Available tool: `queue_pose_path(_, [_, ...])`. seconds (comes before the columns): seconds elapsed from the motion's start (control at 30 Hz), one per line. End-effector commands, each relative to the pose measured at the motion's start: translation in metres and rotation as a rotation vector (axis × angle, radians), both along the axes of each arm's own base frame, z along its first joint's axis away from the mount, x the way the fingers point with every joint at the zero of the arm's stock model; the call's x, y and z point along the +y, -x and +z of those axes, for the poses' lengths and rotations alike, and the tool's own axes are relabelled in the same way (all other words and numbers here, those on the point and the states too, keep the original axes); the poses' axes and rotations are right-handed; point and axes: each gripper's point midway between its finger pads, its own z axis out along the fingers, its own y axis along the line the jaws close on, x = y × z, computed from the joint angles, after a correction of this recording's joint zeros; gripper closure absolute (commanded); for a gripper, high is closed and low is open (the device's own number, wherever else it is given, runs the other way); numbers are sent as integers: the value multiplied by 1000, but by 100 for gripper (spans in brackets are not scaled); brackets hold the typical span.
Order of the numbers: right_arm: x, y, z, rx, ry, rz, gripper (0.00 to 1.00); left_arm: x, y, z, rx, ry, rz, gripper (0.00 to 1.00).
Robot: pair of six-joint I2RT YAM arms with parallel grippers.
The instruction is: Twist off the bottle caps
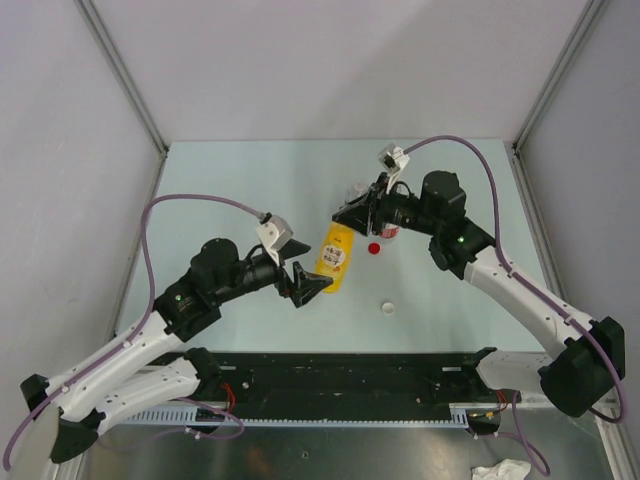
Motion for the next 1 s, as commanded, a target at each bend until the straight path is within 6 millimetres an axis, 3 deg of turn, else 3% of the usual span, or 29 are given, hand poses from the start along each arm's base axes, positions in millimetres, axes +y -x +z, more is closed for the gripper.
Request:
queue_pose_path(0.0, [-17,-22,-1,-128,124,-194,100,0,-1,25,-63,57,6,1])
queue_pose_path(0.17, [-35,-35,-12,-162,228,-348,100,1,0,23,-59,56,6,1])
queue_pose_path(0.43, [-64,-44,-7,-230,247,-513,100,0,-2,20,-55,48,8,1])
queue_pose_path(0.67, [-103,-48,1,-290,204,-704,100,-2,-3,19,-54,41,5,1])
queue_pose_path(0.97, [-160,-54,-7,-288,211,-940,100,-4,-4,19,-56,33,-1,1])
